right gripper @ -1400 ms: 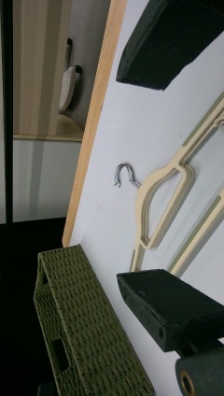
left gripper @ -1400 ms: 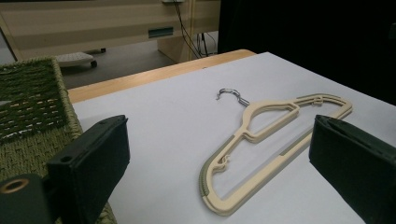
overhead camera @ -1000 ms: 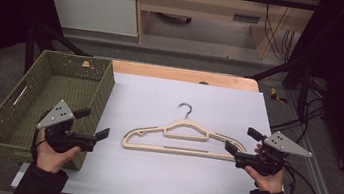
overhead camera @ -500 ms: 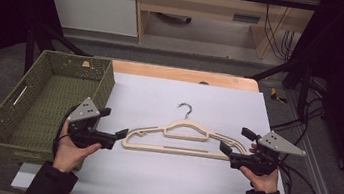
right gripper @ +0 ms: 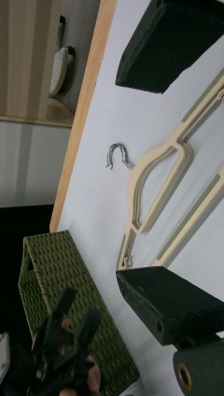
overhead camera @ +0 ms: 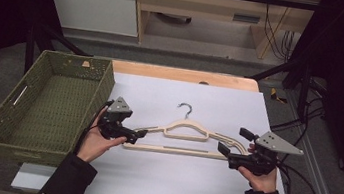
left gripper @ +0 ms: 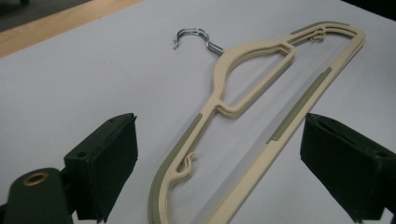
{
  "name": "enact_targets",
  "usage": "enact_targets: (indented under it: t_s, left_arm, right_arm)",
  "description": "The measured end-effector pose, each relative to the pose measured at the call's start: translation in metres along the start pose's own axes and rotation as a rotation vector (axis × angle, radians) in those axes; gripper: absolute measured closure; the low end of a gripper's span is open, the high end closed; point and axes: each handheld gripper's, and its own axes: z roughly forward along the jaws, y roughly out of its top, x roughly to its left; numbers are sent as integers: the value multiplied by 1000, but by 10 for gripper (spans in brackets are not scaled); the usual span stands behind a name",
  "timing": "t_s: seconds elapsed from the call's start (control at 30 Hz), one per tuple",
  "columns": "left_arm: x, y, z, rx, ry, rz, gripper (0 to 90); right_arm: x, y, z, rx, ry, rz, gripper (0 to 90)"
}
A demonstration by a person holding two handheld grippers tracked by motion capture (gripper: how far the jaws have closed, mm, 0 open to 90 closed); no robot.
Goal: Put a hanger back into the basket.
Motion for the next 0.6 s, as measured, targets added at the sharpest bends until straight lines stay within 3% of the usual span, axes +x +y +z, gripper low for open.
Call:
enact_targets:
  t_s: [0.2, 0.27, 0.6]
  left_arm:
    - [7, -2, 31, 66, 6, 19, 179]
    - [10, -4, 44, 99, -8, 23, 243]
    - [22, -12, 78, 190, -7, 30, 346]
  right_arm:
    - [0, 0, 1, 1, 2, -3, 75]
    - [1, -1, 2, 2, 8, -4, 75]
    - [1, -1, 2, 1, 10, -6, 76]
